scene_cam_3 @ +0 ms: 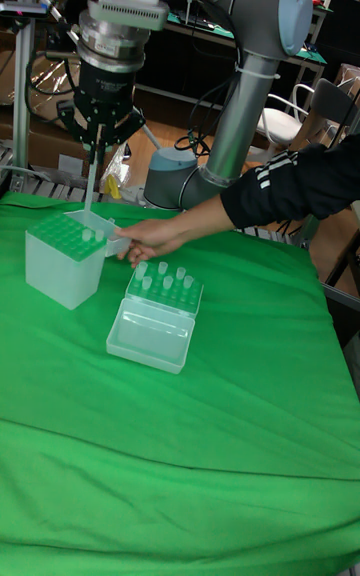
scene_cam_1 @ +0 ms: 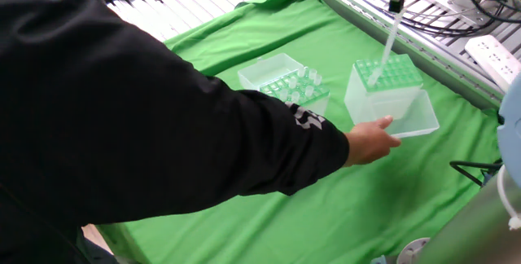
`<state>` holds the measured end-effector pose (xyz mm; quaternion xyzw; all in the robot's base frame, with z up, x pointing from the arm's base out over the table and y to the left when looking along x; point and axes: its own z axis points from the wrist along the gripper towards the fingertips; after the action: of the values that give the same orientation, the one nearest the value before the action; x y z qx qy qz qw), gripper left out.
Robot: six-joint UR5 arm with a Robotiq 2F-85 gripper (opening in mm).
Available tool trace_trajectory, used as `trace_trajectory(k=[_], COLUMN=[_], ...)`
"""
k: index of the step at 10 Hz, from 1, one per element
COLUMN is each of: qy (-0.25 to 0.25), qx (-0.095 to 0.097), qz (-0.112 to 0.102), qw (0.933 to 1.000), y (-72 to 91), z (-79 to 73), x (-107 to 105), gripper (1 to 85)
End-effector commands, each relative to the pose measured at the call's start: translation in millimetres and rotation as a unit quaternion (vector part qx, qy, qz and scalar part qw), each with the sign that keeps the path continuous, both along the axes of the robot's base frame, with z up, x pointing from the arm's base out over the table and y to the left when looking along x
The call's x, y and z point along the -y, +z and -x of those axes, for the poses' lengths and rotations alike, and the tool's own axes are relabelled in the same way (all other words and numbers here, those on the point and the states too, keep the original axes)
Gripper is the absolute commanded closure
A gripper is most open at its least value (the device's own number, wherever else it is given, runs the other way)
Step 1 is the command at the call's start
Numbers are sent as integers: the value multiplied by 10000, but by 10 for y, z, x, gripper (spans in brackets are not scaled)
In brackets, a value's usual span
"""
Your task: Insert a large pipette tip into the holder for large pipette tips
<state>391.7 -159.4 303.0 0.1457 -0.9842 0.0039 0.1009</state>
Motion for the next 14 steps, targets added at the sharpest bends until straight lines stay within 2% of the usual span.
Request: trace_trajectory(k=[1,2,3,6,7,8,9,10,11,12,14], qy=[166,203,333,568,650,726,566,263,-184,-259,-446], qx=[-34,-45,84,703,1000,1176,1037,801,691,836,796], qz=[19,81,99,142,213,103,61,190,174,2,-5], qw=[9999,9998,9994,9958,9926,9903,9930,9963,9973,9962,9958], y=[195,221,209,173,172,170,166,171,317,240,210], z=[64,67,-3,-331,-490,-581,-502,-372,-318,-318,-173], x=[161,232,252,280,312,252,228,283,-144,-332,-505], gripper=[827,837,847,850,850,850,833,847,847,843,847])
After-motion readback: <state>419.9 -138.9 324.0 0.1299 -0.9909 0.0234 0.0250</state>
